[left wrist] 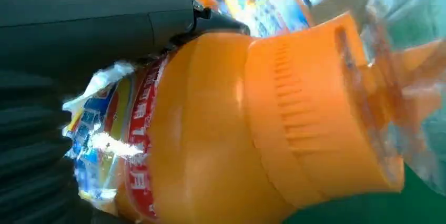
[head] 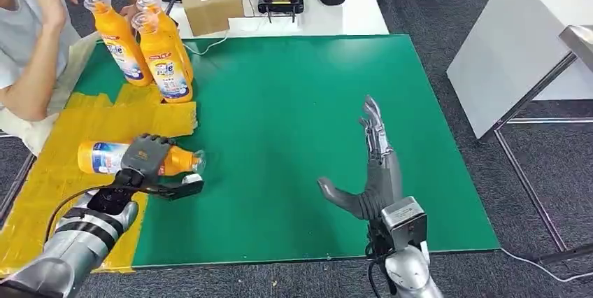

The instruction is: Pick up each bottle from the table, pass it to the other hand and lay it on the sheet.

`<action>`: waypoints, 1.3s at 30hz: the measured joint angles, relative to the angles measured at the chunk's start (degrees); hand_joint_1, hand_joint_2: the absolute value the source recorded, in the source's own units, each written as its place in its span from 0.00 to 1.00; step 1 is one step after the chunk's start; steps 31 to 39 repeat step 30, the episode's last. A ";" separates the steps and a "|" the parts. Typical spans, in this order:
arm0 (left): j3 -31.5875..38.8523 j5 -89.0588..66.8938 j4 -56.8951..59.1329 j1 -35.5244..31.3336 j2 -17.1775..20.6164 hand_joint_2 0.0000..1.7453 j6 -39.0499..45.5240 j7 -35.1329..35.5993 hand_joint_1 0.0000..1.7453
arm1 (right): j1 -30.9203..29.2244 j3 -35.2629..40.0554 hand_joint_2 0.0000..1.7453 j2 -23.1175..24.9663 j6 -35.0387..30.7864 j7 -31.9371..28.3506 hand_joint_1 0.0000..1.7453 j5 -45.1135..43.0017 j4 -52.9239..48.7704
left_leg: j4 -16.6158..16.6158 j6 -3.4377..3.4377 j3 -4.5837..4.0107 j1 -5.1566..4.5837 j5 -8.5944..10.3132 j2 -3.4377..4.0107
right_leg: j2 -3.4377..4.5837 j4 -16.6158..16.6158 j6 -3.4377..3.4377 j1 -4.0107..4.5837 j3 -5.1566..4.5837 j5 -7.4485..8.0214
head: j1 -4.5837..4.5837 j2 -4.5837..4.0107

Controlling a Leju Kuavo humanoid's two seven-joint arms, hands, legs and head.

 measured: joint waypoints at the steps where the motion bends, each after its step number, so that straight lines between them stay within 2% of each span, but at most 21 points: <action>1: 0.00 0.29 1.66 -0.66 -0.17 1.00 0.09 0.09 0.00 | -0.01 0.00 1.00 -0.04 0.00 -0.02 0.00 0.02 0.00 | 0.00 -0.01 0.02 0.00 -0.02 -0.11 | -0.12 0.00 0.01 0.00 0.08 -0.02 | -0.02 0.00; 13: 6.20 9.66 9.20 -1.84 -2.58 1.00 5.90 -2.08 0.00 | 0.39 0.00 1.00 -0.87 -1.05 0.09 0.00 0.72 0.09 | -0.03 -0.07 0.39 0.04 -0.03 -0.23 | -0.13 0.00 0.07 0.01 0.46 -0.14 | -0.04 0.00; 20: 8.91 11.05 9.41 -0.19 -3.37 1.00 14.81 -3.97 0.00 | 1.04 0.00 1.00 -1.03 -1.88 0.50 0.00 2.05 0.46 | -0.02 -0.07 0.37 0.02 -0.03 -0.22 | -0.11 0.00 0.07 0.00 0.41 -0.13 | -0.04 0.00; 24: 12.53 20.16 6.87 2.46 -4.55 1.00 18.43 -9.49 0.00 | 2.27 -0.13 1.00 -1.09 -5.61 0.20 0.00 5.53 0.48 | 0.00 -0.06 0.32 0.02 -0.04 -0.21 | -0.12 0.00 0.08 -0.01 0.35 -0.14 | -0.04 0.00; 28: 16.11 25.20 3.52 4.24 -5.46 1.00 18.73 -12.88 0.00 | 3.39 -0.76 1.00 -1.09 -7.91 -0.02 0.00 7.93 0.42 | 0.00 -0.09 0.26 0.02 -0.08 -0.22 | -0.11 0.00 0.08 0.00 0.27 -0.14 | -0.04 0.00; 30: 17.93 32.85 0.01 6.04 -6.21 1.00 16.60 -17.87 0.00 | 4.06 -1.03 1.00 -1.11 -9.44 0.00 0.00 9.75 0.35 | 0.00 -0.09 0.25 0.02 -0.08 -0.22 | -0.11 -0.01 0.08 0.00 0.27 -0.14 | -0.04 0.00; 39: 17.93 32.85 0.01 6.04 -6.21 1.00 16.60 -17.87 0.00 | 4.06 -1.03 1.00 -1.11 -9.44 0.00 0.00 9.75 0.35 | 0.00 -0.09 0.25 0.02 -0.08 -0.22 | -0.11 -0.01 0.08 0.00 0.27 -0.14 | -0.04 0.00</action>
